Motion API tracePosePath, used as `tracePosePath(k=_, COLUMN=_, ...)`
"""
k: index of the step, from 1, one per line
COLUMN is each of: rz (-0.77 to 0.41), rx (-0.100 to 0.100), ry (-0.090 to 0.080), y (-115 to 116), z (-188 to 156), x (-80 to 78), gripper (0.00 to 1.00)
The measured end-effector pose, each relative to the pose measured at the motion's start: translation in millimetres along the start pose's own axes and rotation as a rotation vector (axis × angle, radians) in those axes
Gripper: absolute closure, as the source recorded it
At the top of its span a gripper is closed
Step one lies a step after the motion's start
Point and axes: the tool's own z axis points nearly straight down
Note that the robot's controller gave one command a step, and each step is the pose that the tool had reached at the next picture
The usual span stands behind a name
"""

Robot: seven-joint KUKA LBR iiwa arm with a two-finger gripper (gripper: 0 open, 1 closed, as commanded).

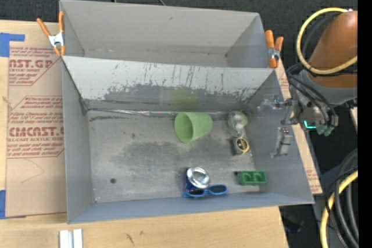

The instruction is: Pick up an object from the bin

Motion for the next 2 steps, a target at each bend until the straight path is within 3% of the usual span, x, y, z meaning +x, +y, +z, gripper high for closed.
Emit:
tracePosePath(k=1, rz=0.054, rx=-0.001, ry=0.003, y=-19.7, z=128.9, x=47.3, gripper=0.00)
tracePosePath(k=2, rz=0.105, rx=0.000, ry=-0.008, y=-26.7, z=166.6, x=35.2, gripper=0.00)
